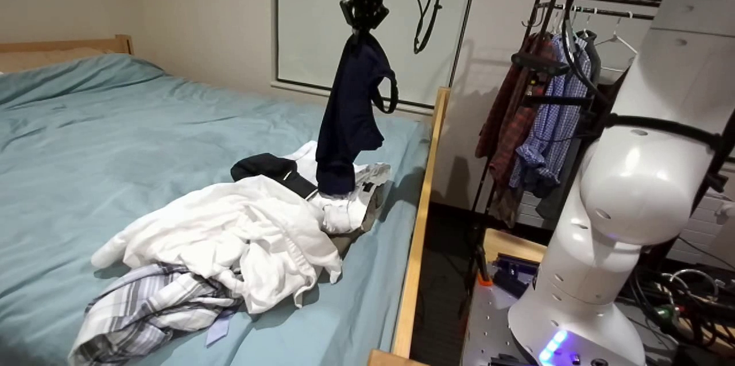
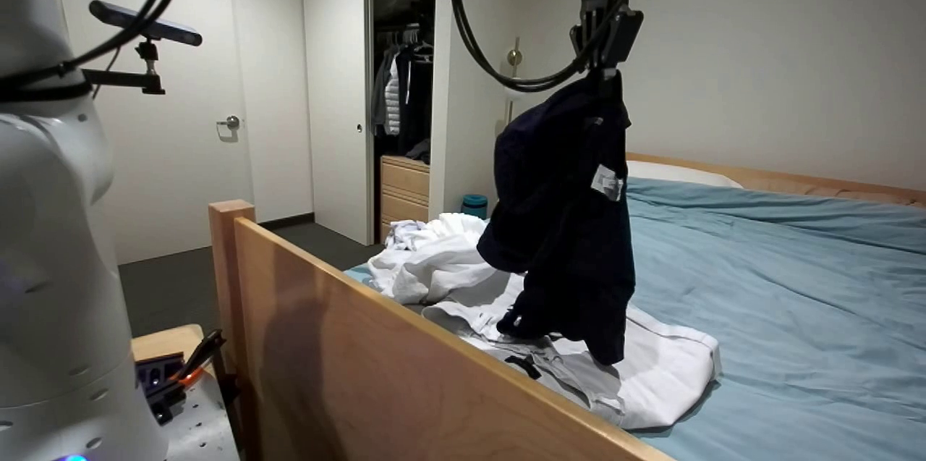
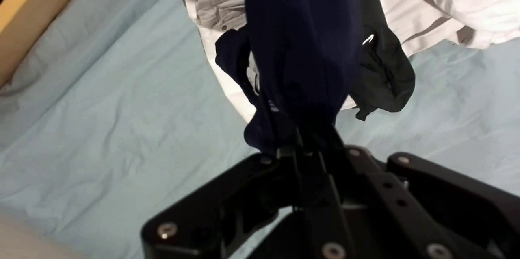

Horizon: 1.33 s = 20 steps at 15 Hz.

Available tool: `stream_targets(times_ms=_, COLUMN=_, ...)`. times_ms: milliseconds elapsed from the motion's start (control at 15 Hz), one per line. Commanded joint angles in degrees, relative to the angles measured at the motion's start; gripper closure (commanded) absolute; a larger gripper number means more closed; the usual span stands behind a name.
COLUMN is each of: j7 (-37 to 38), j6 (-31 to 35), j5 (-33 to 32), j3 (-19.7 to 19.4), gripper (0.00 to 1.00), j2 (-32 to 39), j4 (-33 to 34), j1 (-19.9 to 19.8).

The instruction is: Move the clothes on the left and pile them on the right

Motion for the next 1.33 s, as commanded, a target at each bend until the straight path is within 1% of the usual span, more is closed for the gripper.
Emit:
stream_targets(times_ms=0, j7=6.0, j6=-1.5, j5=-2.1, j3=1.3, gripper=0.92, j2=4.2, j4=3.8, j1=0.4)
stream_targets(times_ms=133, j7=6.6, j6=-0.7, j5=0.4, j3=2.8, gripper=0.92, j2=6.4, j4=3.1, j1=1.9)
stream_targets(times_ms=200, j7=7.9, j6=0.8, j5=1.5, j3=3.9, gripper=0.92, j2=7.5, j4=1.9, j1=3.0)
stream_targets(times_ms=533, j7=7.7, j6=4.7, j5=14.0, j3=9.1, gripper=0.92, j2=15.4, j4=-0.8, j1=7.0)
stream_targets(times_ms=667, j7=7.7, j6=7.4, j5=17.2, j3=10.0, gripper=0.92, j2=18.3, j4=-2.5, j1=7.8)
stream_targets(times_ms=867, j7=6.9, j6=11.4, j5=22.4, j3=10.0, gripper=0.92, j2=21.3, j4=-5.9, j1=6.7)
stream_targets(times_ms=1133, j7=4.8, j6=13.9, j5=32.2, j3=8.7, gripper=0.92, j2=21.9, j4=-11.4, j1=2.1)
stream_targets(times_ms=1267, j7=4.5, j6=14.3, j5=35.0, j3=7.0, gripper=0.92, j2=20.2, j4=-14.2, j1=-0.2)
